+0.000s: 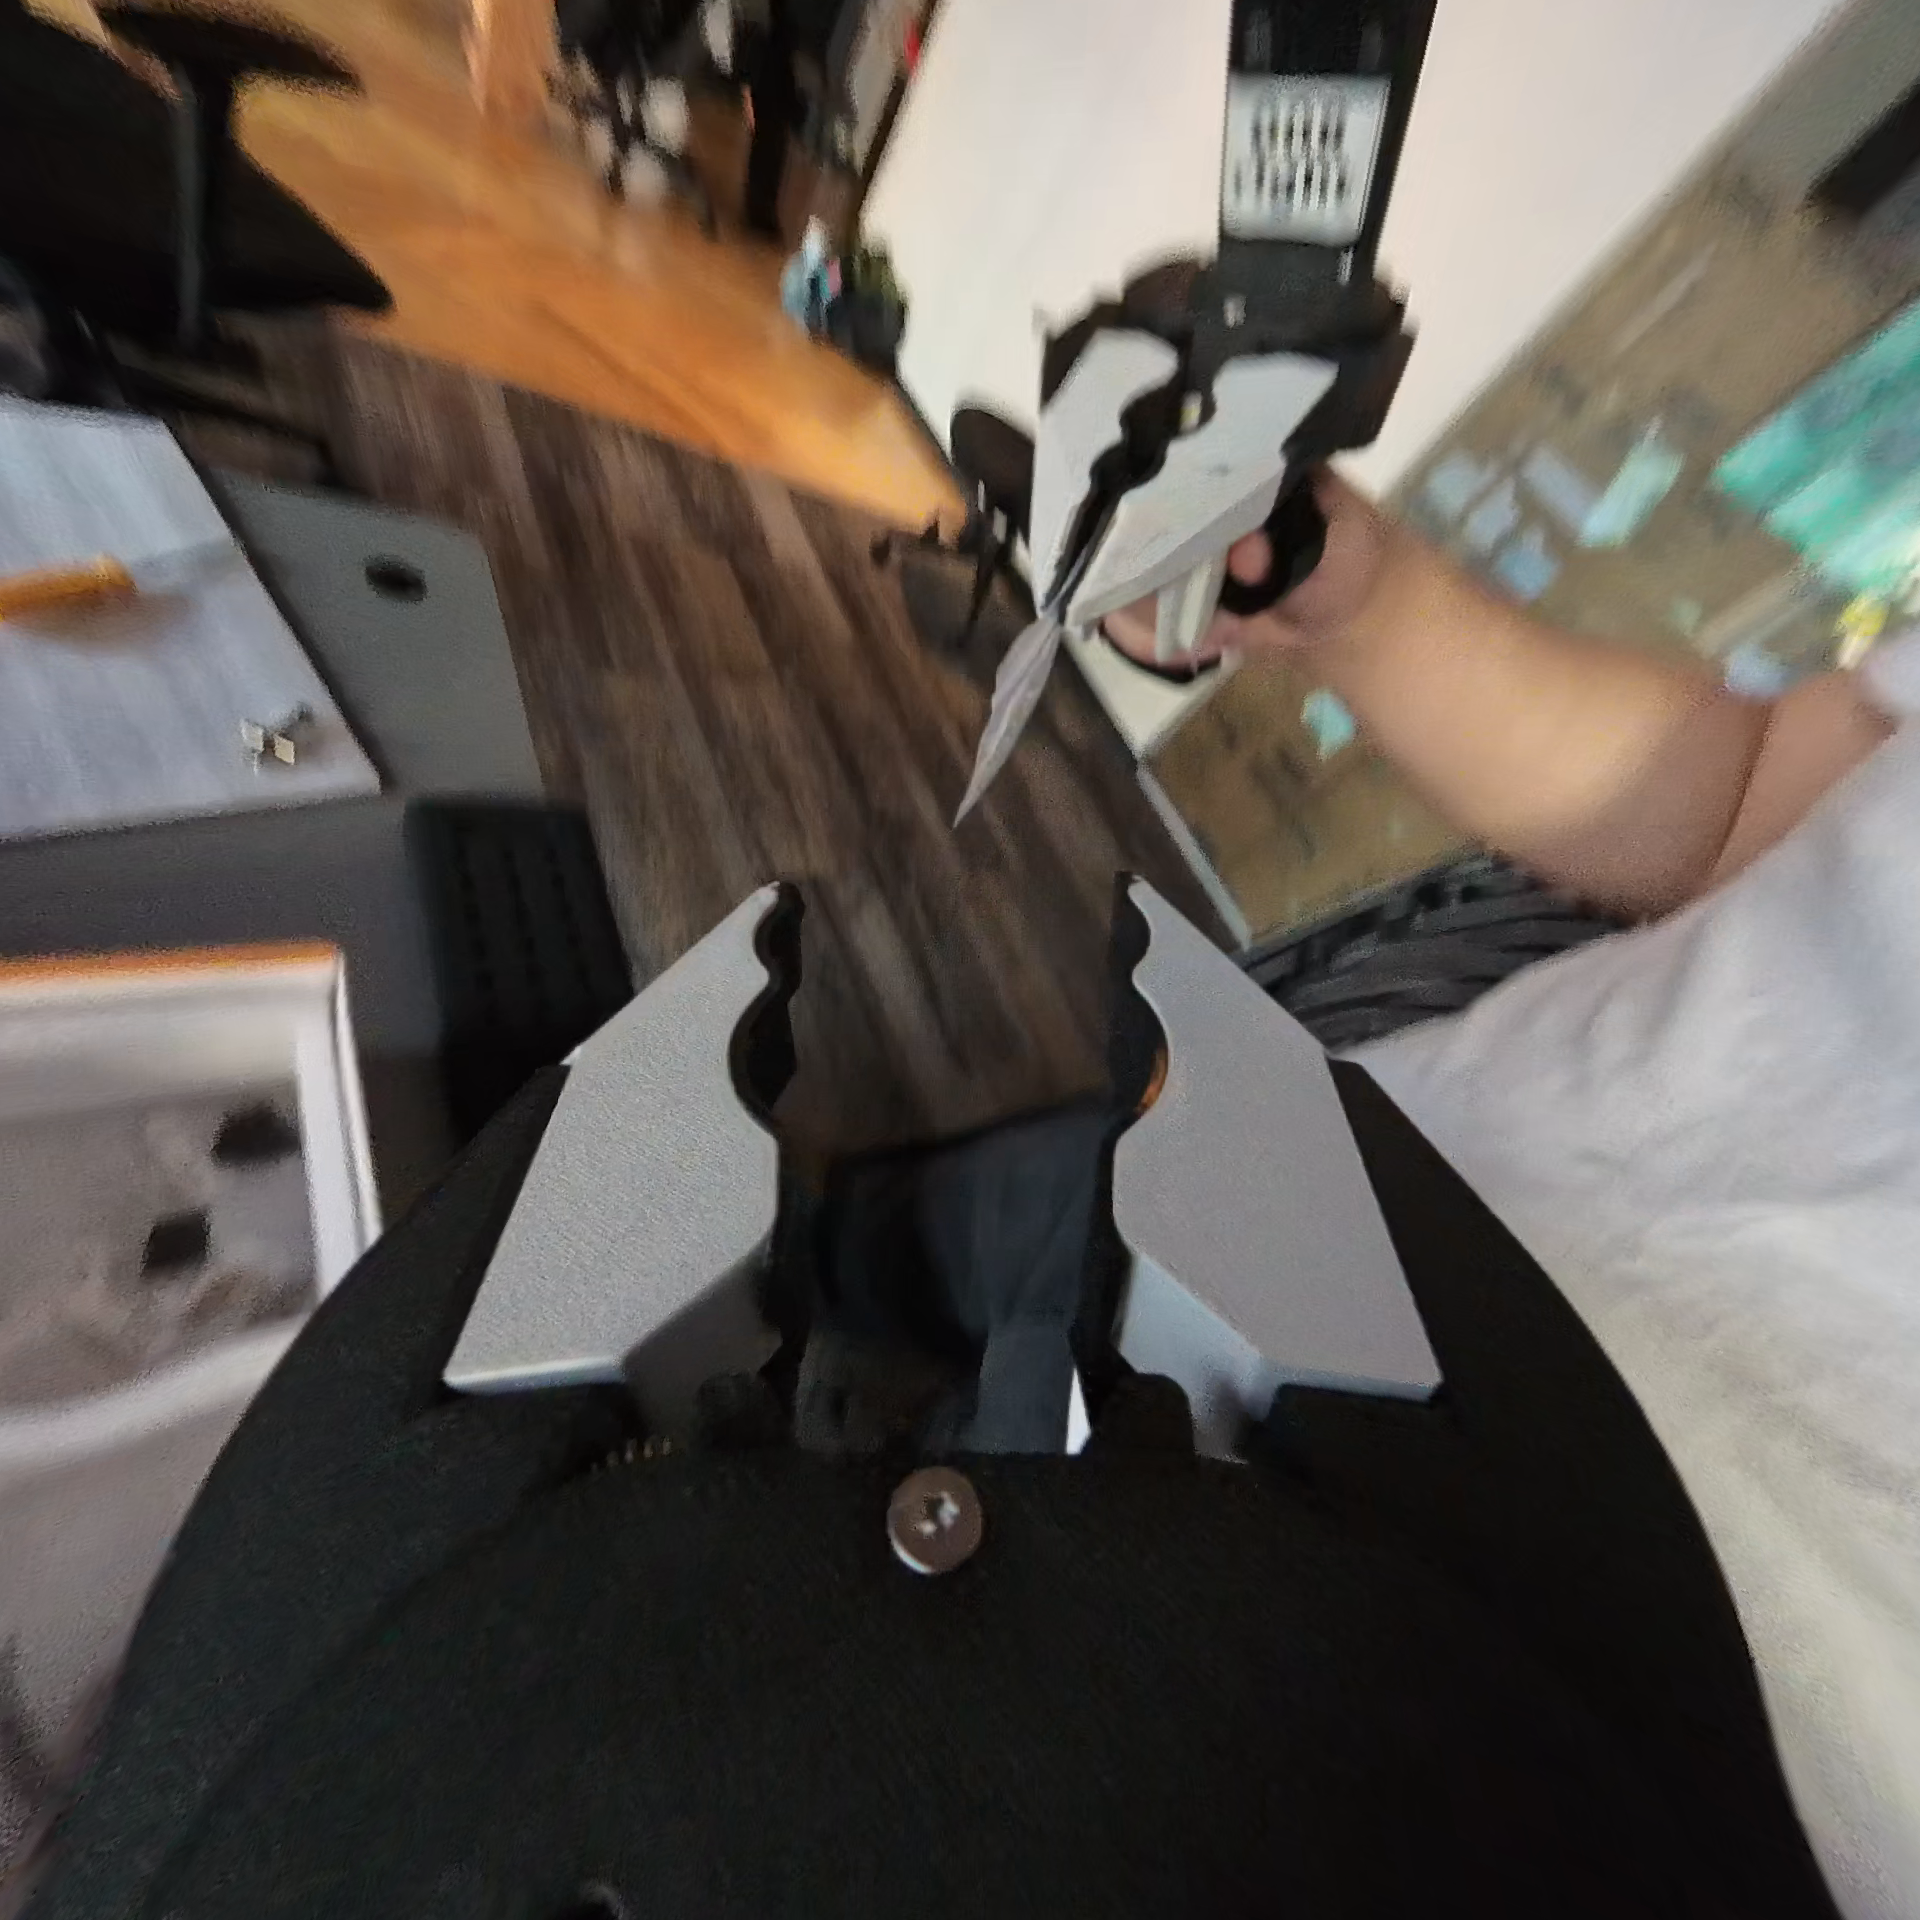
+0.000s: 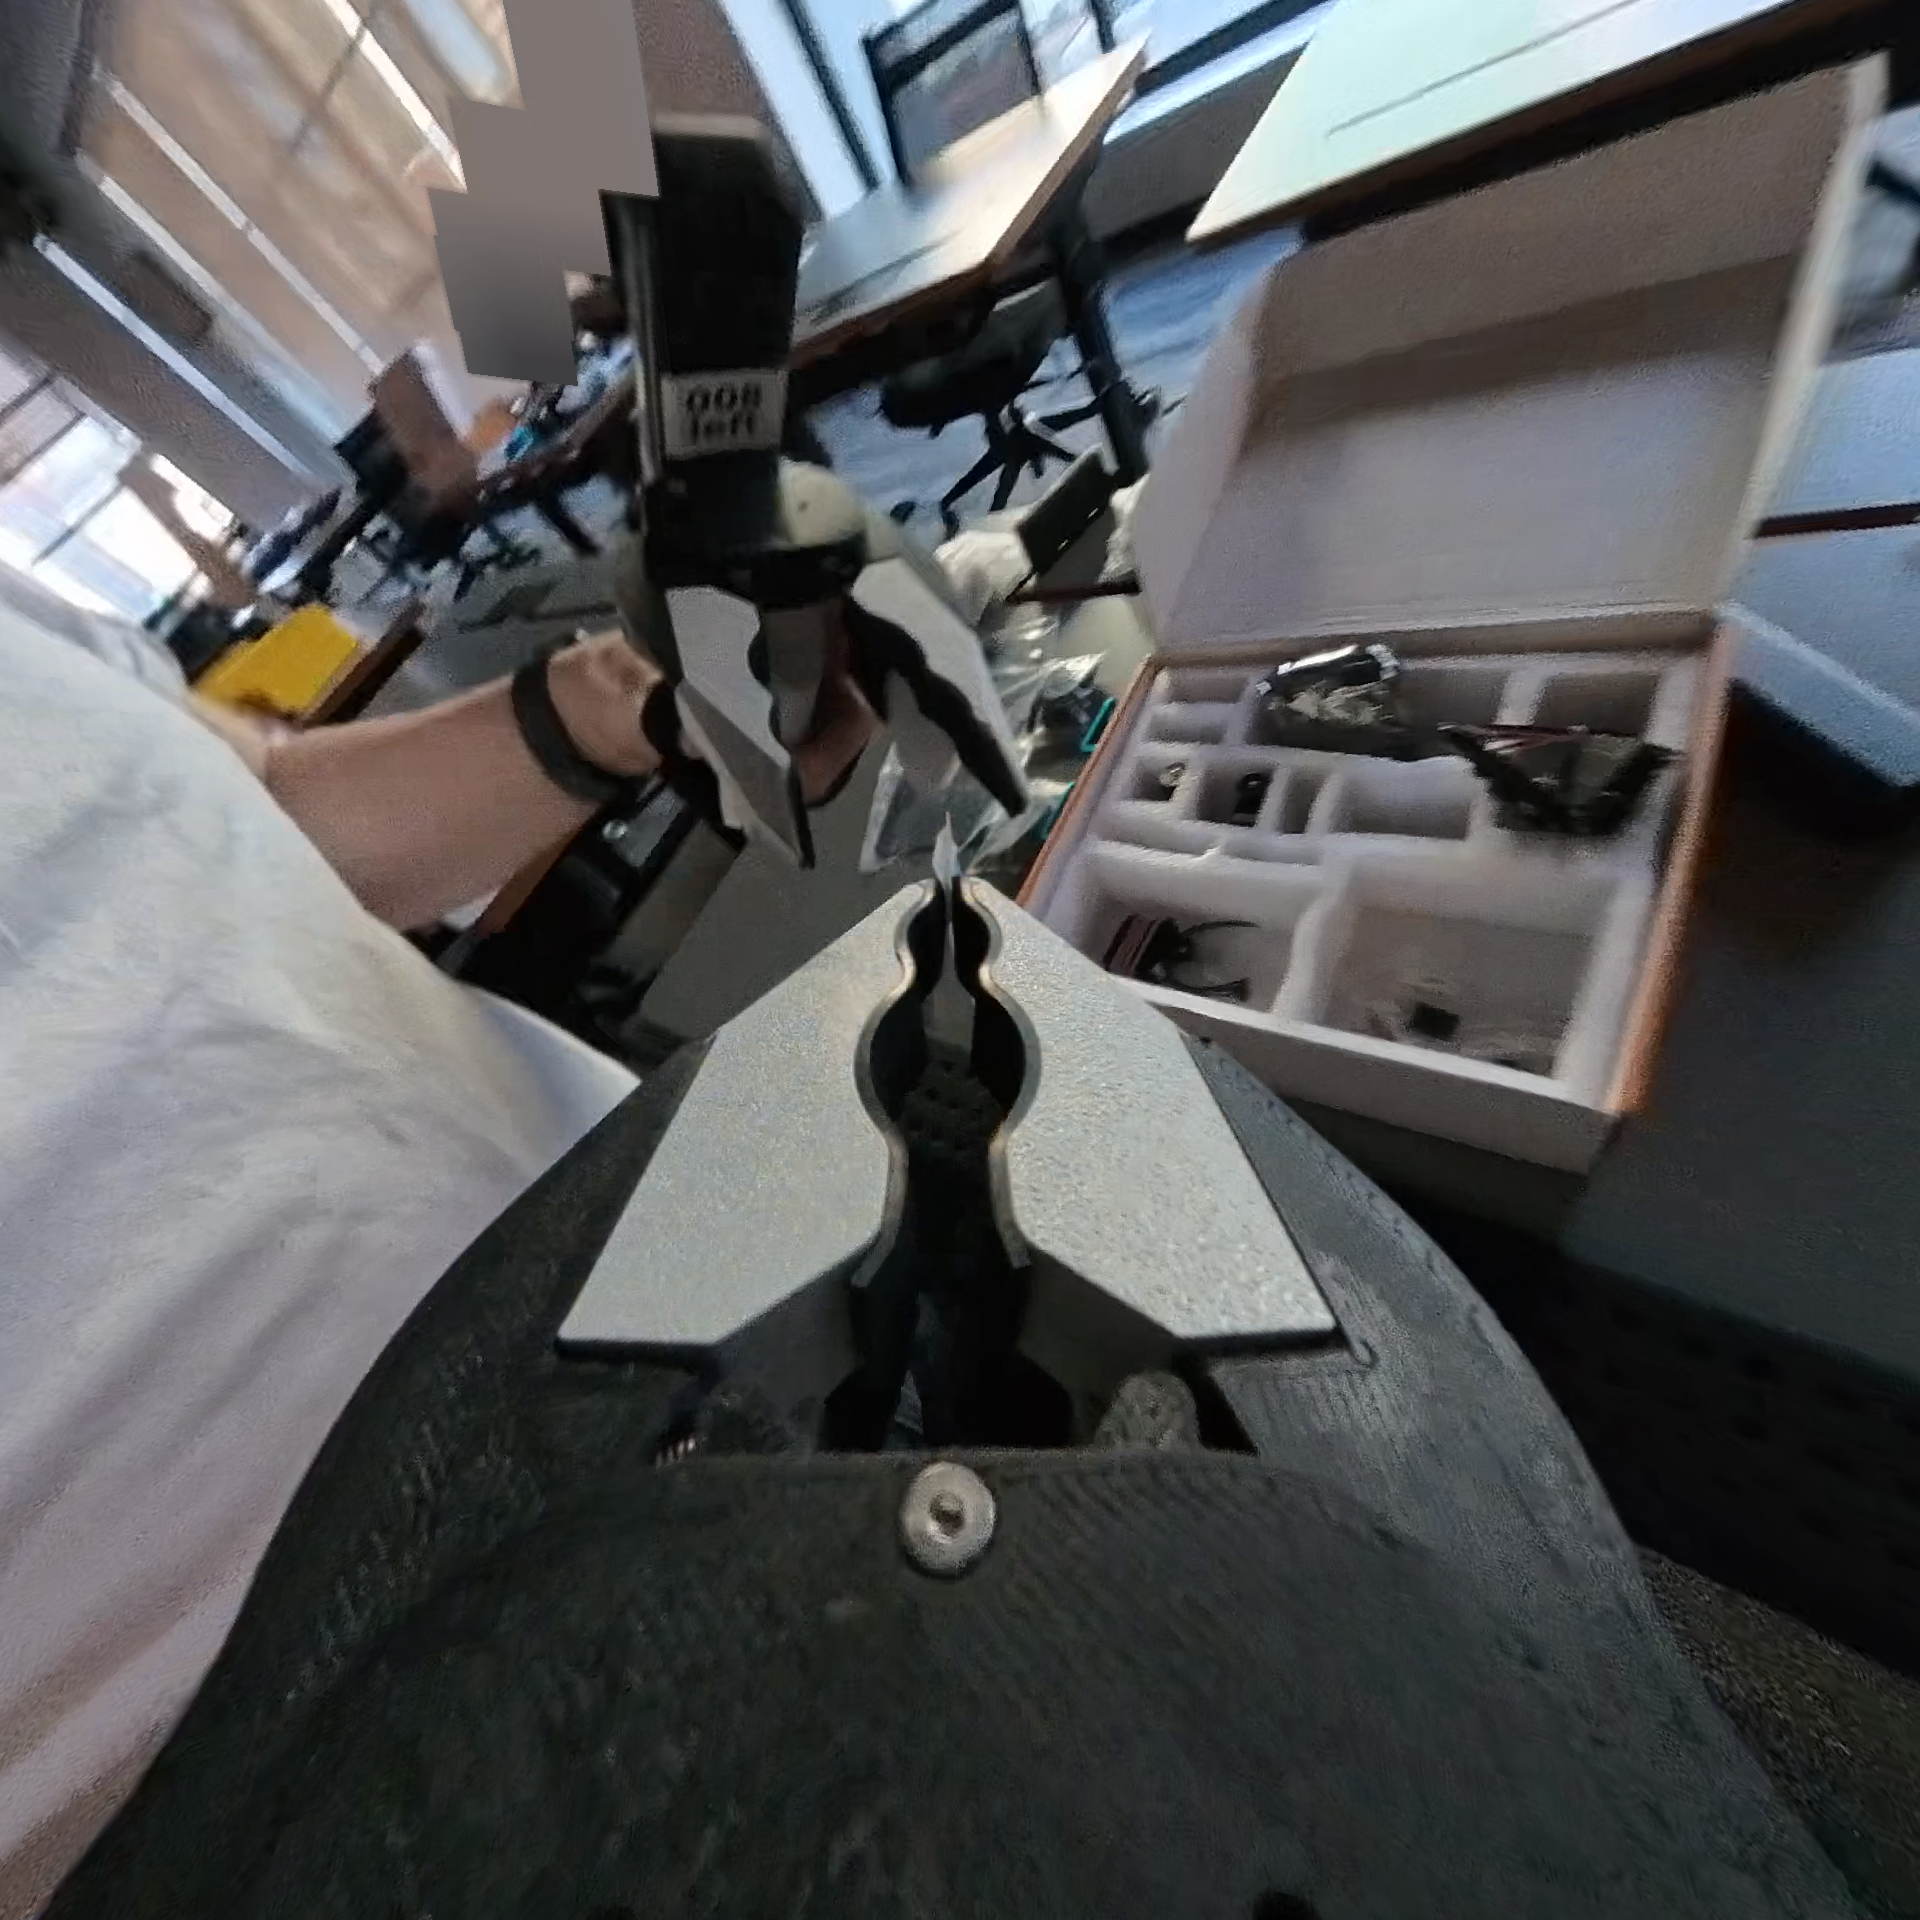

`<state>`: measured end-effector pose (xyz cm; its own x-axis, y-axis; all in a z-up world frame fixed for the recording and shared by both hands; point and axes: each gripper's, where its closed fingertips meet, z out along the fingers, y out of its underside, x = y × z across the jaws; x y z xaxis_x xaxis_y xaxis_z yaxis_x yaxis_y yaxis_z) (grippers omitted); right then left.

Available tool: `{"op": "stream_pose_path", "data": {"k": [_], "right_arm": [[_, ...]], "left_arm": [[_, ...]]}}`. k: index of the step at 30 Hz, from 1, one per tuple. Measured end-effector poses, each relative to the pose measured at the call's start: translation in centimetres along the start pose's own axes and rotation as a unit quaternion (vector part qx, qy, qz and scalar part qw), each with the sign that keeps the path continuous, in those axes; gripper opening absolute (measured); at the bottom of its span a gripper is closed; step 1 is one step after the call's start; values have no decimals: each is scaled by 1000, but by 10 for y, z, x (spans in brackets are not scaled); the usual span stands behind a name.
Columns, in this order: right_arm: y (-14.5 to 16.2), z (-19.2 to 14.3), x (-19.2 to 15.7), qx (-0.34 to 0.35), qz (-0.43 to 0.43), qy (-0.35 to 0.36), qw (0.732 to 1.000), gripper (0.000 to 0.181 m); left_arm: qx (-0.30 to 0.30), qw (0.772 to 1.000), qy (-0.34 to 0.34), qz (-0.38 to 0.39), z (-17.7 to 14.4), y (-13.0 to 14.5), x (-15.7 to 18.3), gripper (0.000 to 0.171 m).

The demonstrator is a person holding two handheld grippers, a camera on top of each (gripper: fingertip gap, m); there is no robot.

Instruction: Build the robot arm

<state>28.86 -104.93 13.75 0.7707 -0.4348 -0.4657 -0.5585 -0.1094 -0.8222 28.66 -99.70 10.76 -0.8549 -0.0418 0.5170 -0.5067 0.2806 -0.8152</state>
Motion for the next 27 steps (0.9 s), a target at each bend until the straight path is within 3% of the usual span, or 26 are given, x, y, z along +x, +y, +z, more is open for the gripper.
{"op": "stream_pose_path", "data": {"k": [2, 6, 10, 12, 14, 18, 21, 24, 27], "right_arm": [[-24, -58, 19, 62, 16, 42, 997, 0], [-62, -186, 47, 179, 60, 77, 979, 0], [-71, -295, 67, 244, 74, 64, 965, 0], [-70, -343, 75, 264, 90, 45, 959, 0], [-69, -389, 82, 280, 105, 34, 954, 0], [-63, -474, 93, 285, 113, 52, 950, 0], [-56, -532, 101, 292, 112, 85, 946, 0], [-52, -587, 101, 324, 101, 107, 935, 0], [-42, -632, 110, 344, 99, 148, 922, 0]], "left_arm": [[57, 998, 6, 3, 22, -30, 4, 55], [33, 997, 14, 70, 96, -66, 11, 34], [70, 990, 89, 82, 201, -137, 42, 27], [73, 987, 98, 101, 264, -171, 53, 45], [66, 980, 110, 149, 328, -202, 67, 49], [69, 952, 260, 148, 427, -259, 134, 29], [56, 924, 353, 139, 479, -286, 178, 18], [16, 914, 375, 152, 532, -297, 197, 2], [-17, 905, 390, 167, 574, -304, 208, 0]]}}
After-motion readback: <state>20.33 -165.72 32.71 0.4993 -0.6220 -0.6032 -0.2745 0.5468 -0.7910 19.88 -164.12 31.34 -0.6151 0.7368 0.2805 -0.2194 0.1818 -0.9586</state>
